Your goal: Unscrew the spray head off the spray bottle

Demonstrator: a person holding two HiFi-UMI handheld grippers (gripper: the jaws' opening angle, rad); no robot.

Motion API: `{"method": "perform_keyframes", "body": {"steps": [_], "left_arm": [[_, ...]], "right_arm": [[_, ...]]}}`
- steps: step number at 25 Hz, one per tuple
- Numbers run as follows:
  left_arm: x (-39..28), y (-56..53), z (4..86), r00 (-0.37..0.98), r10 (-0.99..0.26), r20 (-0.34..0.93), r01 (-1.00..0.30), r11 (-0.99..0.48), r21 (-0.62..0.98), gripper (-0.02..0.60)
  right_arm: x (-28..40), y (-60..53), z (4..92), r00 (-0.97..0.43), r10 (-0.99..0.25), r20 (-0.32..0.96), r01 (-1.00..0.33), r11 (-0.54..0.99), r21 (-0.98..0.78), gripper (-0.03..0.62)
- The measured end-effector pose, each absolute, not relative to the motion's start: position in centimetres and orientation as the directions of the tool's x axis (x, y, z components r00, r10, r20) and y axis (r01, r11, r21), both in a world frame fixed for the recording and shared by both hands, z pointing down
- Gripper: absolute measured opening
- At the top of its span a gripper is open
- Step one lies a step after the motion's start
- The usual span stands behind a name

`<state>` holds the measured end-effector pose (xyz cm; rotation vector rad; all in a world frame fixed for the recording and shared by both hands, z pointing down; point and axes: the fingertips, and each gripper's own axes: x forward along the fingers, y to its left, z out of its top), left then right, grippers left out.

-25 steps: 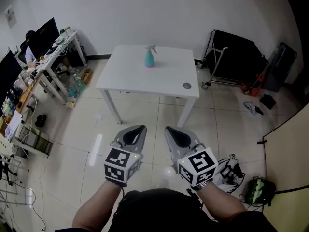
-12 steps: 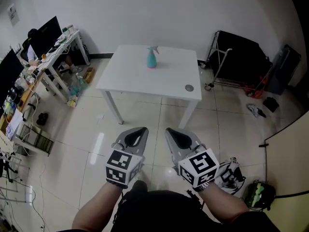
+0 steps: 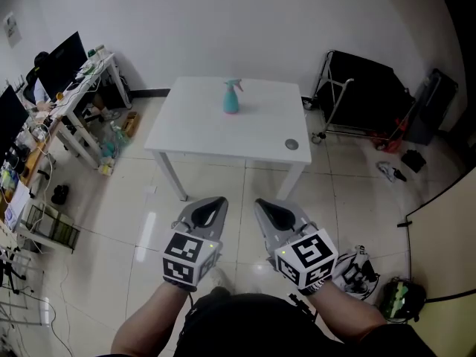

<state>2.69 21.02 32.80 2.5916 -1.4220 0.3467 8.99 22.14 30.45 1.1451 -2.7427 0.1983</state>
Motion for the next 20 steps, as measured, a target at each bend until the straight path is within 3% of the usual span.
{"method": "perform_keyframes", "body": {"steps": [20], "left_arm": [[-4.9, 13.5, 32.8, 0.576, -0.774, 0.261, -0.812, -0.578, 0.078, 0.014]], "right_arm": [[1.6, 15.1, 30.8, -0.641, -0.724, 0.254, -0.755, 0.654, -0.039, -0.009]]}}
